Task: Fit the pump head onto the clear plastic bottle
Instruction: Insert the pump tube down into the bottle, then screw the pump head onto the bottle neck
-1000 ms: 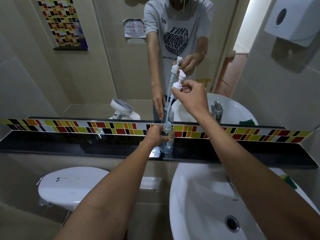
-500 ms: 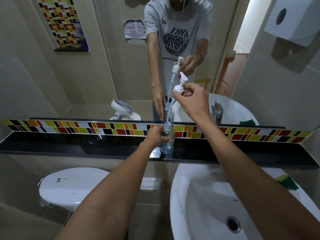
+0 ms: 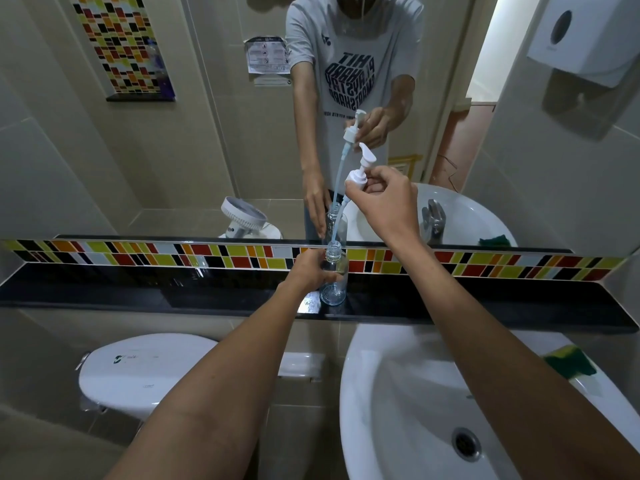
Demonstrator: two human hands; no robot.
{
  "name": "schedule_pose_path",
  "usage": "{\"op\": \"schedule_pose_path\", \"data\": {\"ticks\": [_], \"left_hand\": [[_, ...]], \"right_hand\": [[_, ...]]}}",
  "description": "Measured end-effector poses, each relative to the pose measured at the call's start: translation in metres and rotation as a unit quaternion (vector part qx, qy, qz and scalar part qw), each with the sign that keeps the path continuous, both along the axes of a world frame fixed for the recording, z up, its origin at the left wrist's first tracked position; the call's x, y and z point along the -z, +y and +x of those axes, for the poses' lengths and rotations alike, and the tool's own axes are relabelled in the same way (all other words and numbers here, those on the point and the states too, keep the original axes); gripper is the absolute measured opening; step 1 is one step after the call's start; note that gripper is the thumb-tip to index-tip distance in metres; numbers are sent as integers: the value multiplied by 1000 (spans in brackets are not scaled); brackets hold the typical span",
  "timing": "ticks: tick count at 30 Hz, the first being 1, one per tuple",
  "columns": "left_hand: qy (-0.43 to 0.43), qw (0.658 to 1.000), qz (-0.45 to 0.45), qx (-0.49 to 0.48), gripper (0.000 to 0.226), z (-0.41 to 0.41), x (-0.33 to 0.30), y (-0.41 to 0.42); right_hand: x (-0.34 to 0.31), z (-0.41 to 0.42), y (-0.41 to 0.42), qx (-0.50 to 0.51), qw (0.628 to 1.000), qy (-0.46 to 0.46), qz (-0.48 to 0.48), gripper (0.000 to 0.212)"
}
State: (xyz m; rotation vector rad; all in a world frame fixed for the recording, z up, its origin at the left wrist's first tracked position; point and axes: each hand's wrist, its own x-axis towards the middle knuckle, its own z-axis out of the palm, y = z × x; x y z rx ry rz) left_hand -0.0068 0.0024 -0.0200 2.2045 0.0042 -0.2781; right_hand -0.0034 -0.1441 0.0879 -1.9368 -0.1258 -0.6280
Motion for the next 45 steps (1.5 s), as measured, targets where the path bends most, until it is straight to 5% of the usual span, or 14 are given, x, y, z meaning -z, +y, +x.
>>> {"op": "schedule_pose_path", "data": {"ticks": [11,28,33,45], "left_hand": [[-4,1000,-10,-4,46,4,7,2],[-1,1000,-12,-13,29,16,19,10],[-10,1000,-9,-16,60,14,19,9],[1,1000,-21,-15,59,19,24,8]], "right_hand": [[17,4,2,0,1000,24,-21,23],[85,20,12,-90,977,177,-75,38],[96,18,13,-94,975,191,-70,40],[105,18,10,-95,977,173,-82,37]]}}
